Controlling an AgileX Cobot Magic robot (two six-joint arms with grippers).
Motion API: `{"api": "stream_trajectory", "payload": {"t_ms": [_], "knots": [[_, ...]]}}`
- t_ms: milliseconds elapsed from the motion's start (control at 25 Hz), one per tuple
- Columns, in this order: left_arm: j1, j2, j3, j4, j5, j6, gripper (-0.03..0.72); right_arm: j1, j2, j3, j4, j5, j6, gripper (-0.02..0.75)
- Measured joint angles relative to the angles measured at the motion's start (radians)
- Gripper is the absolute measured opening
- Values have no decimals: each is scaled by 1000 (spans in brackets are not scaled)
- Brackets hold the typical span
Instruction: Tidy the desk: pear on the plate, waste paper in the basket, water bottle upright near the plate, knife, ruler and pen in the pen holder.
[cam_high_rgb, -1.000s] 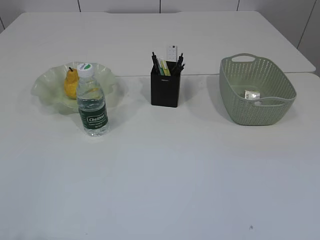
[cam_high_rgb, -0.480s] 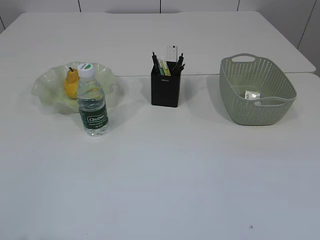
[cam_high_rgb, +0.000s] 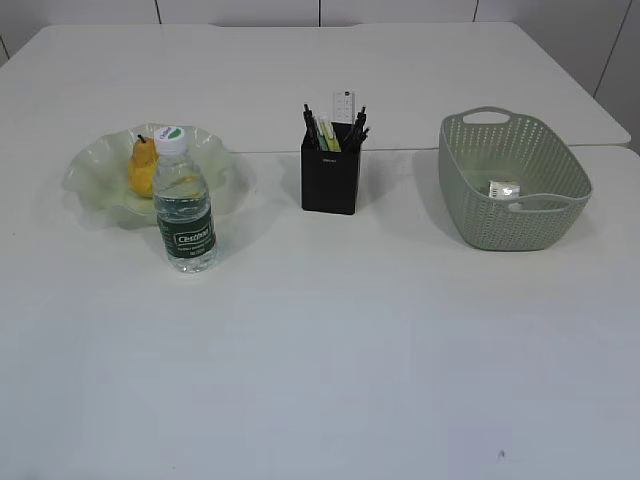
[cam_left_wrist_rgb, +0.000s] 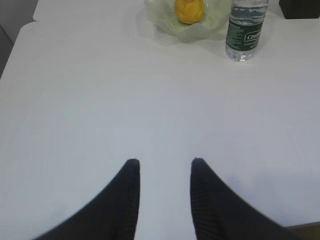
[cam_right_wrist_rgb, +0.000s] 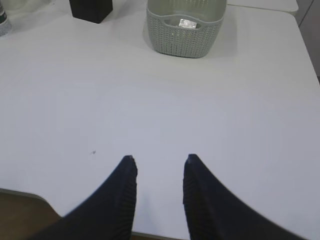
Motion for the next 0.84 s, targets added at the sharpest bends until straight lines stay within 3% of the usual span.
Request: {"api": "stream_trajectory", "payload": {"t_ms": [520,840], "knots": [[14,0,0,-2,0,0,239,-30,0,0,0,0,0,244],[90,0,0,-2,0,2,239,-30,0,0,0,0,0,243]]}}
